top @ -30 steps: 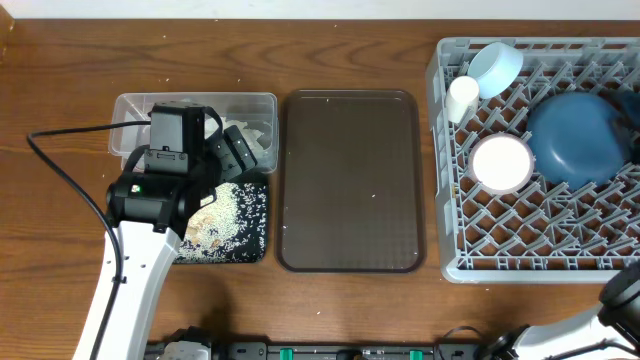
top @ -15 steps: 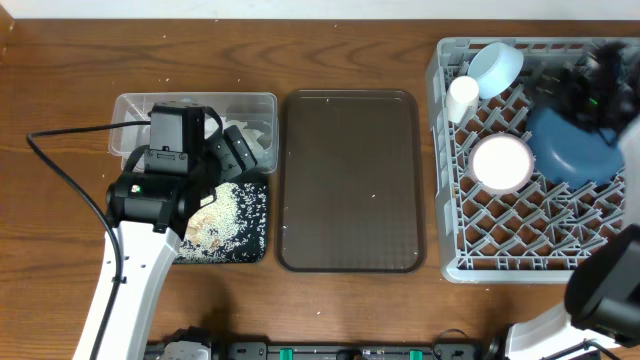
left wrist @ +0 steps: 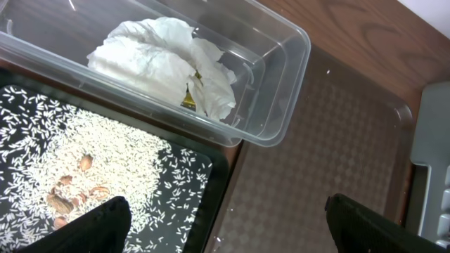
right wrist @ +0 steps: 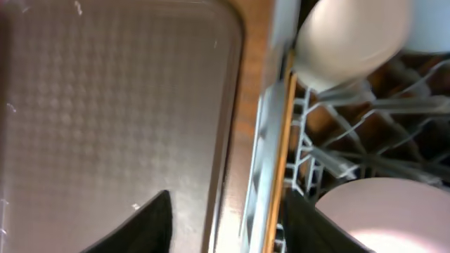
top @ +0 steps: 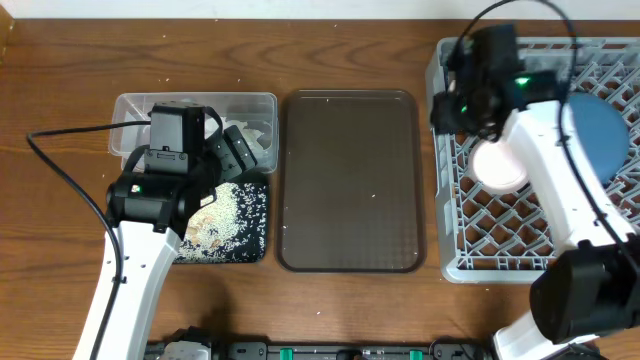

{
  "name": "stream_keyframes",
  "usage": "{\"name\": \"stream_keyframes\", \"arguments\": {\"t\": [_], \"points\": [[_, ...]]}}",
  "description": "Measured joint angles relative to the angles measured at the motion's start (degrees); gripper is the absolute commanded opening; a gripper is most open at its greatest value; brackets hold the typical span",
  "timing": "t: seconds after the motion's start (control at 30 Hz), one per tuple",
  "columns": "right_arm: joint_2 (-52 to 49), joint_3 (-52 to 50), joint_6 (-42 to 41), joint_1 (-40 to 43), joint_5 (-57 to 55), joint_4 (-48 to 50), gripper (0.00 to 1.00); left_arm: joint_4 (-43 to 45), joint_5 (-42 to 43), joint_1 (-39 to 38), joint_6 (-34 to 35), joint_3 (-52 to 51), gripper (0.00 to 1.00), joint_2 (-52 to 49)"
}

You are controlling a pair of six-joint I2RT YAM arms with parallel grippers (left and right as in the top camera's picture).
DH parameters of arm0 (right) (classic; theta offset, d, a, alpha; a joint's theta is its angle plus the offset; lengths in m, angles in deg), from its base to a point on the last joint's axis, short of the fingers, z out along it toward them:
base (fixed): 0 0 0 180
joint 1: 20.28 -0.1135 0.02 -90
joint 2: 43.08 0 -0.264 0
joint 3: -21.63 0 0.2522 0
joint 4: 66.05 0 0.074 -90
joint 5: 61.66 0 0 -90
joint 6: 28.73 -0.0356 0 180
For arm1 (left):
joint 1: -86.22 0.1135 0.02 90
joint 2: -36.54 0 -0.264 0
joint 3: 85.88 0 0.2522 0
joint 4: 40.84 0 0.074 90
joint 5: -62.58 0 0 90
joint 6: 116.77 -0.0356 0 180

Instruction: Sort waste into correct bins and load items into the dishwasher rack

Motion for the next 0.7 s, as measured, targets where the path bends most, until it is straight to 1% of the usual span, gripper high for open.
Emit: {"name": "stream_keyframes", "arguments": {"t": [0.1,0.23,0.37,0.47,0.67,0.7], "points": [[-0.55,-3.63,-1.01,-0.72,-1.86,1.68,0.27,0.0,0.02,0.0,0.02,0.0,0.91,0.0],[-0.87,-6.49,-1.9,-0.79,-3.28,2.78,0.35,0.0,0.02,0.0,0.0,0.0,0.91,0.0],[-0.87,-6.71,-2.16,-0.83,-3.69,2.99,0.36,0.0,0.0,0.0,0.02,0.0,0.91,0.0],[-0.87,-6.73,-2.16,-0.83,-3.74,2.89,0.32,0.0,0.02,0.0,0.02,0.0,0.91,0.0],[-0.87,-8.85,-2.34,-0.81,-4.46,2.56,0.22,0.0,0.0,0.0,0.02,0.0,0.91,0.0],[-0.87,-9.53,-2.36,-0.76,-4.61,2.64,0.18,0.0,0.0,0.0,0.02,0.0,0.91,0.0]]}}
